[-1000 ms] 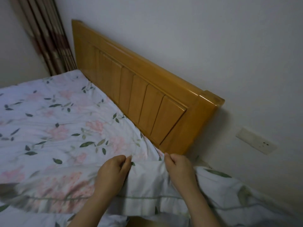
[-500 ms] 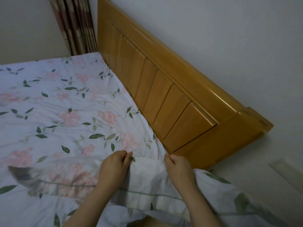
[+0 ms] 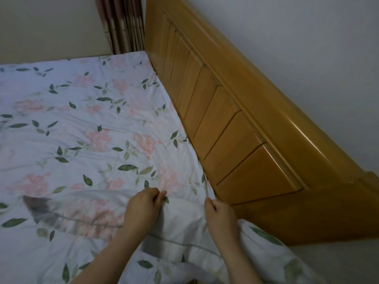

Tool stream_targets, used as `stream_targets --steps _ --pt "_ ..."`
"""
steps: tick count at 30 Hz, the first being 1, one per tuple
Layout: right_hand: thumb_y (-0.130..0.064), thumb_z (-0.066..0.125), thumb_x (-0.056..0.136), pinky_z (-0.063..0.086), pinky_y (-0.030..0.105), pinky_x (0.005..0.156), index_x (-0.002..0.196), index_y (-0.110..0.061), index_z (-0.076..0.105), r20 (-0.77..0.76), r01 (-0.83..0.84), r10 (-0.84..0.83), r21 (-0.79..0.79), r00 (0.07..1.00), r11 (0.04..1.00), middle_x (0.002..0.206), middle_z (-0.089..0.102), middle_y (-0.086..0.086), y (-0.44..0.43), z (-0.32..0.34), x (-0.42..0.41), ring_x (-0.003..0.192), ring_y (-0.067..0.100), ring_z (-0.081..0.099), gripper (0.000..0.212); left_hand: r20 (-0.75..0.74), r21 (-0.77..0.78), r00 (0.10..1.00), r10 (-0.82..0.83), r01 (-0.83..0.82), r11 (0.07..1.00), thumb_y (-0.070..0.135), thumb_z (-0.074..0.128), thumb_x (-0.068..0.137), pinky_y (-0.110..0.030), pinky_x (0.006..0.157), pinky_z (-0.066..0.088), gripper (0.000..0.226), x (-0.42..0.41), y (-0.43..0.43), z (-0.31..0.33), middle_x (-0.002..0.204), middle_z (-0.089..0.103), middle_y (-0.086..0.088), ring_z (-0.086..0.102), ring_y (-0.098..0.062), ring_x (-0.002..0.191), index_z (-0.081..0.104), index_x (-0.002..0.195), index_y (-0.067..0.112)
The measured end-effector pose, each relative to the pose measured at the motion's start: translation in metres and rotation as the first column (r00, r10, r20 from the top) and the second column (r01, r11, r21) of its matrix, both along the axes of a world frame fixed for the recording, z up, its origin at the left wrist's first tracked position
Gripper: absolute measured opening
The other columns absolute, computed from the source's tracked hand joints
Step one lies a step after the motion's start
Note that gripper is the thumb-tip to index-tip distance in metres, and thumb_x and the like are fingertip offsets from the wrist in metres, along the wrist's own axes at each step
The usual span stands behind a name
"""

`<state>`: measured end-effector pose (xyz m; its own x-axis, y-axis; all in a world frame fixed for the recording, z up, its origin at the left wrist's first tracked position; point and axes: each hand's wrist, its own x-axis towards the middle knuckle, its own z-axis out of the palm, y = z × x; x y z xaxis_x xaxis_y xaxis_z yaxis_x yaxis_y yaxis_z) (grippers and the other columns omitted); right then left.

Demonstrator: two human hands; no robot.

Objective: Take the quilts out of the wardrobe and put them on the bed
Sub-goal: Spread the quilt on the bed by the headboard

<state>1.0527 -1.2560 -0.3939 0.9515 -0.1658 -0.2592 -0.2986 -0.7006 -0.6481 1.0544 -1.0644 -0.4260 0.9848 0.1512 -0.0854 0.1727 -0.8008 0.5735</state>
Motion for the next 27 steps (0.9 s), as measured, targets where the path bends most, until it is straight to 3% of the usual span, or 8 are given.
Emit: stream_targets --steps 5,7,12,18,21,24,27 --pt "-0.027 0.047 0.095 0.017 0.027 0.045 0.048 -0.014 0.03 -0.016 0.091 -0.09 0.083 0.996 0.992 0.046 0.03 0.001 0.001 -0.014 0.036 0.048 0.013 0.028 0.051 0.021 -0.006 0.999 0.027 -0.026 1.0 0.032 0.049 0.093 -0.022 0.047 0.024 0.045 0.056 -0.009 -0.004 0.053 0.04 0.002 0.041 -0.016 0.053 0.034 0.054 0.017" --pt "-0.025 0.05 0.094 0.019 0.031 0.048 0.048 -0.014 0.033 0.012 0.128 -0.132 0.169 0.991 0.977 0.045 0.032 0.001 0.004 -0.018 0.051 0.047 0.014 0.029 0.05 0.034 -0.011 0.999 0.025 -0.025 1.0 0.033 0.049 0.093 -0.032 0.051 0.026 0.044 0.084 -0.012 -0.001 0.054 0.042 0.0 0.043 -0.02 0.055 0.038 0.054 0.014" --pt "-0.024 0.049 0.093 0.024 0.033 0.053 0.047 -0.016 0.037 0.061 0.261 -0.303 0.364 0.951 0.894 0.044 0.031 0.001 0.012 -0.018 0.092 0.049 0.017 0.028 0.049 0.13 -0.016 0.991 0.029 -0.027 1.0 0.034 0.048 0.093 -0.032 0.056 0.027 0.043 0.139 -0.016 0.016 0.056 0.046 -0.004 0.046 -0.024 0.059 0.048 0.06 0.006" --pt "-0.026 0.045 0.096 0.024 0.03 0.048 0.05 -0.018 0.038 0.31 0.214 -0.354 0.405 0.882 0.889 0.044 0.032 -0.003 0.031 -0.005 0.123 0.046 0.014 0.028 0.048 0.348 -0.052 0.936 0.054 -0.038 0.998 0.032 0.046 0.094 -0.032 0.055 0.024 0.043 0.18 -0.012 0.041 0.056 0.044 -0.002 0.044 -0.021 0.058 0.045 0.059 0.007" --pt "-0.026 0.045 0.097 0.02 0.019 0.042 0.05 -0.018 0.035 0.398 0.226 -0.371 0.366 0.839 0.903 0.043 0.03 -0.005 0.047 -0.021 0.12 0.041 0.011 0.026 0.049 0.391 -0.038 0.919 0.053 -0.041 0.998 0.031 0.046 0.094 -0.032 0.056 0.028 0.043 0.185 -0.004 0.026 0.056 0.045 -0.003 0.044 -0.021 0.056 0.045 0.057 0.009" --pt "-0.023 0.045 0.097 0.018 0.019 0.042 0.05 -0.018 0.035 0.37 0.246 -0.365 0.331 0.854 0.911 0.042 0.028 -0.006 0.069 -0.066 0.117 0.039 0.012 0.023 0.049 0.319 0.035 0.943 0.096 -0.112 0.993 0.033 0.048 0.091 -0.036 0.061 0.035 0.043 0.179 0.017 -0.022 0.057 0.041 0.0 0.045 -0.025 0.059 0.047 0.053 0.014" --pt "-0.021 0.044 0.097 0.019 0.023 0.045 0.05 -0.019 0.035 0.187 0.317 -0.385 0.312 0.904 0.896 0.044 0.03 -0.004 0.088 -0.129 0.114 0.042 0.01 0.023 0.049 0.146 -0.085 0.962 0.232 -0.221 0.971 0.026 0.054 0.091 -0.03 0.073 0.037 0.033 0.158 0.041 -0.087 0.081 0.056 -0.009 0.054 -0.03 0.082 0.065 0.066 0.005"
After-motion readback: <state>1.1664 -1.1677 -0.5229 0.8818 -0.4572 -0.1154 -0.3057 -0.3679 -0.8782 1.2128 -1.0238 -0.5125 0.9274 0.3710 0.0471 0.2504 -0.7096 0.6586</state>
